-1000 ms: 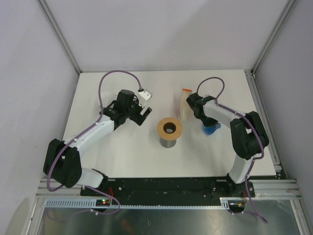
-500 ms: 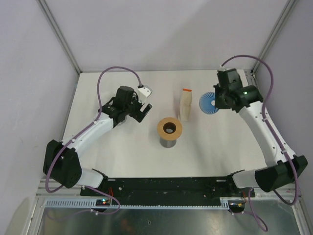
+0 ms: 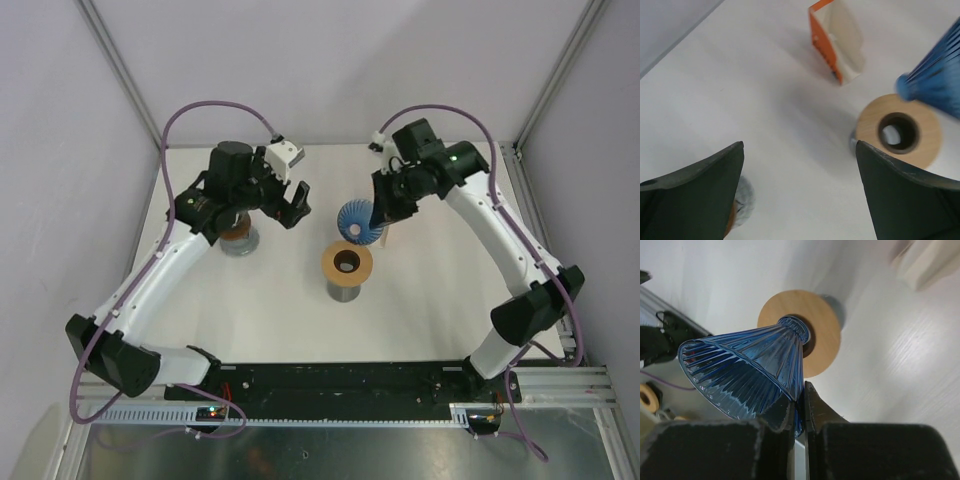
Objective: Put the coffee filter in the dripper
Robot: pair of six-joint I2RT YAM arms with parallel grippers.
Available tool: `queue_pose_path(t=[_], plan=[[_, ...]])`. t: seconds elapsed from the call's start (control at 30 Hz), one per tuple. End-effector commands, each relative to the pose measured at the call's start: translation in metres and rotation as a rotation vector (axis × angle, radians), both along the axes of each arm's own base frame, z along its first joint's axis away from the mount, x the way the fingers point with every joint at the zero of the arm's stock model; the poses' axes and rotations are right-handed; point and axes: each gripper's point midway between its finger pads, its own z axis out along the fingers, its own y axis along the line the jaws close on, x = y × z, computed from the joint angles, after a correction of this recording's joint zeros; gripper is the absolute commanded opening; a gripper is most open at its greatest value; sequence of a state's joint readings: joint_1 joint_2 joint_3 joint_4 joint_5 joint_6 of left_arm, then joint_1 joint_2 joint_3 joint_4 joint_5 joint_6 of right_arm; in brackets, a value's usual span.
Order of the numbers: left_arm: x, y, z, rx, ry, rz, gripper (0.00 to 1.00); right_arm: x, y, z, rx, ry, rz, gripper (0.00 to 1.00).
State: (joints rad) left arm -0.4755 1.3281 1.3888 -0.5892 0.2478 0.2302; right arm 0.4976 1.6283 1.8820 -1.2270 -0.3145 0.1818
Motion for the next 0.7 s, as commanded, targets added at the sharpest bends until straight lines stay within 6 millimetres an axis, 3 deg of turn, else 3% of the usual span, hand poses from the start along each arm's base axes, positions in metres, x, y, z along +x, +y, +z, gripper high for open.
queue_pose_path(t=[0.0,0.17,0.33,0.53,0.67], plan=[[-0.042,-0.024,0.029,-0.169,0.12,-0.119,0.96,-0.024,0.026,0.005,0.068,0.066,0.107,0.0],[-0.054,-0.037,0.027,-0.231,0.208,-0.16,0.96,-0.031,0.036,-0.015,0.05,0.115,0.136,0.0],[-0.059,-0.049,0.007,-0.214,0.275,-0.181,0.95,-0.031,0.034,-0.031,0.01,0.143,0.129,0.0],[-0.063,-0.061,-0.004,-0.207,0.317,-0.215,0.92,-0.032,0.038,-0.045,-0.011,0.184,0.141,0.0],[-0.063,-0.069,-0.024,-0.18,0.367,-0.219,0.86,-0.03,0.04,-0.052,-0.029,0.202,0.149,0.0]])
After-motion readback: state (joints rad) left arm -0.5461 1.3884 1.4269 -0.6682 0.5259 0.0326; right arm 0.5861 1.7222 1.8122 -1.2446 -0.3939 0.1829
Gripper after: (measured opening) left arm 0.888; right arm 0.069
